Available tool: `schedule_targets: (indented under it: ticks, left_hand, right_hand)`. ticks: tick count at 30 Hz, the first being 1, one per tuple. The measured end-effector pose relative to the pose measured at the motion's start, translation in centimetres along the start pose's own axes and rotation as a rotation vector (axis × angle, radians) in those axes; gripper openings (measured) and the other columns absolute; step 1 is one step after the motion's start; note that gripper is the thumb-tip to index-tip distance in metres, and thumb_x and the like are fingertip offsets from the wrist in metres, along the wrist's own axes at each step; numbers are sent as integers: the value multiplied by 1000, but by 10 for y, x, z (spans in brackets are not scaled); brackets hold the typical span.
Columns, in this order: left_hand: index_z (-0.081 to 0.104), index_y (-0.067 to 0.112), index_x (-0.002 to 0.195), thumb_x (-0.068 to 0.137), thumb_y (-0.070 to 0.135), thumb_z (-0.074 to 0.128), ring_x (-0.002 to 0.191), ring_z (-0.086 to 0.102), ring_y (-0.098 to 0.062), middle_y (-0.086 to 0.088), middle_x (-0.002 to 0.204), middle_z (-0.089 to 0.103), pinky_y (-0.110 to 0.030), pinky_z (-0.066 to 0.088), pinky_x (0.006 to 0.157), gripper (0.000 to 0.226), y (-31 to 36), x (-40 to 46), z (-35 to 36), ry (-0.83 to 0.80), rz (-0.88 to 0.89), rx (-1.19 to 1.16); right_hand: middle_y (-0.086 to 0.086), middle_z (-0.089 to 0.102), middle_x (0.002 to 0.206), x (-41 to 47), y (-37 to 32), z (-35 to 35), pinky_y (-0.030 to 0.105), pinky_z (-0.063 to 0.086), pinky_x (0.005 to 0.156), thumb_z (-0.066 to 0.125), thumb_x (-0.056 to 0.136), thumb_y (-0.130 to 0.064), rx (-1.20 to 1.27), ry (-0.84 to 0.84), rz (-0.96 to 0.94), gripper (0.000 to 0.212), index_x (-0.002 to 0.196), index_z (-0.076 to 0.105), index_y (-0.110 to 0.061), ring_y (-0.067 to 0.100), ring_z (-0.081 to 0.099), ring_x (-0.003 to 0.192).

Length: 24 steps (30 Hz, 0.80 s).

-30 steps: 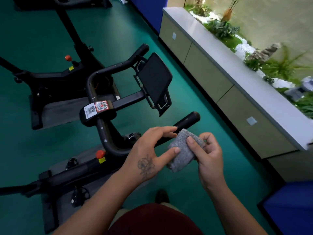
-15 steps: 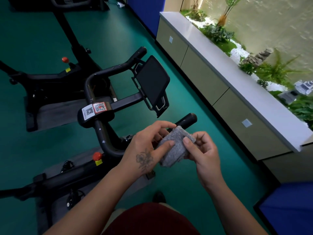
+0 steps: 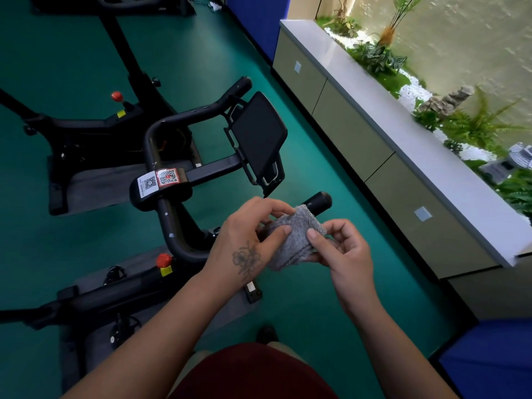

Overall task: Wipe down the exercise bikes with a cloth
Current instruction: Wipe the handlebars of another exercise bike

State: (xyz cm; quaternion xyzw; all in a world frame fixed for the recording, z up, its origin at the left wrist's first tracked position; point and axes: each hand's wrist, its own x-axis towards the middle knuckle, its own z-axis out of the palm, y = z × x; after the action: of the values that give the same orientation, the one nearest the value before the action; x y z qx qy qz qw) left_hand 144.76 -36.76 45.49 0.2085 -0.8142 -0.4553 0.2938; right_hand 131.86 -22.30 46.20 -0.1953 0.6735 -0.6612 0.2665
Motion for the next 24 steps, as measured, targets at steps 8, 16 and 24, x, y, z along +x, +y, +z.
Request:
schedule_targets:
  ticks: [8, 16, 24]
  left_hand:
    - [72, 28, 121, 96, 18, 78, 109, 68, -9, 15, 117, 64, -25, 57, 90, 27, -1, 2, 5, -23, -12, -2]
    - [69, 30, 124, 96, 24, 79, 116, 66, -9, 17, 119, 64, -36, 58, 94, 30, -11, -3, -3, 9, -60, 22]
    - [67, 30, 130, 94, 31, 80, 123, 62, -7, 19, 124, 65, -33, 54, 102, 38, -29, -14, -43, 31, -65, 69]
  right_hand:
    - [10, 64, 91, 9, 1, -6, 30, 59, 67, 73, 94, -2, -11, 76, -30, 18, 98, 58, -10, 13, 66, 75]
    - [-17, 59, 98, 33, -12, -22, 40, 49, 78, 62, 104, -14, -326, 189, -248, 21, 98, 55, -33, 10, 54, 79]
    - [-9, 54, 115, 34, -14, -5, 31, 51, 100, 71, 99, -19, -504, 213, -346, 16, 103, 75, -34, 6, 59, 110]
